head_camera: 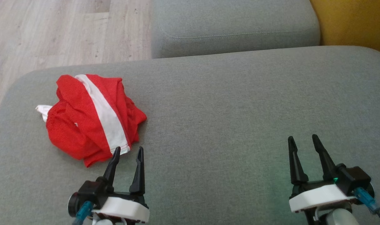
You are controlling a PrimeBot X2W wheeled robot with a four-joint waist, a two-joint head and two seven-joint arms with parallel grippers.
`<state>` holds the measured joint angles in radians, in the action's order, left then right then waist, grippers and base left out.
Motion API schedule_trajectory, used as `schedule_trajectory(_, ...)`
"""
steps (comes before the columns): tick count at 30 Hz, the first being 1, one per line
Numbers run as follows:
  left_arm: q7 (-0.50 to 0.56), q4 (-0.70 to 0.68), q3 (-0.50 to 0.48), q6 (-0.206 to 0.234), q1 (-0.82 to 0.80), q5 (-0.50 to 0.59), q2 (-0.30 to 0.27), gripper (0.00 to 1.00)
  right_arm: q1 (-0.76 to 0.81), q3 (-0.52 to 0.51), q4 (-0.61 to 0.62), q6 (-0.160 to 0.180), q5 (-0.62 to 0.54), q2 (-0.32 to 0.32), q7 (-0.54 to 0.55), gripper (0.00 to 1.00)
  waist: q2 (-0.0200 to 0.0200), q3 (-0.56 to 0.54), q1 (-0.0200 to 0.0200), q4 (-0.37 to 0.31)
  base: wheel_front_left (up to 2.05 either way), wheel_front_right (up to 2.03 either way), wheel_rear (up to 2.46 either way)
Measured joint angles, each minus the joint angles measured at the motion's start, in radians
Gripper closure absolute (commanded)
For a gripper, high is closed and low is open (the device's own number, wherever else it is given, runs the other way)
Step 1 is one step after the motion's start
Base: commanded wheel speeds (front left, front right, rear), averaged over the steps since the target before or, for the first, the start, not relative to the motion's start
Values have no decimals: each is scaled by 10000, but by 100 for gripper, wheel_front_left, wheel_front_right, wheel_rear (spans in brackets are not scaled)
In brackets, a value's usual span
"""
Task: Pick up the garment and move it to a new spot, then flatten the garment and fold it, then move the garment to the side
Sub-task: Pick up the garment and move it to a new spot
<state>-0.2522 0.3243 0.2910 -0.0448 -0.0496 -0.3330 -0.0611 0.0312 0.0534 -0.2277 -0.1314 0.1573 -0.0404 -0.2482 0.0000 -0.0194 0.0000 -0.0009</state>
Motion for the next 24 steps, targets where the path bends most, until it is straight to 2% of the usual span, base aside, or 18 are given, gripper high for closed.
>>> schedule_trajectory(7,0,23,-128,-42,-1,190,46,0,2,272,0,0,4,-2,0,0,0,-41,0,429,0,0,0)
schedule_trajectory(24,0,0,-727,8,202,474,71,0,23,1237,19,0,349,-8,0,0,0,-265,0,1993,0,0,0)
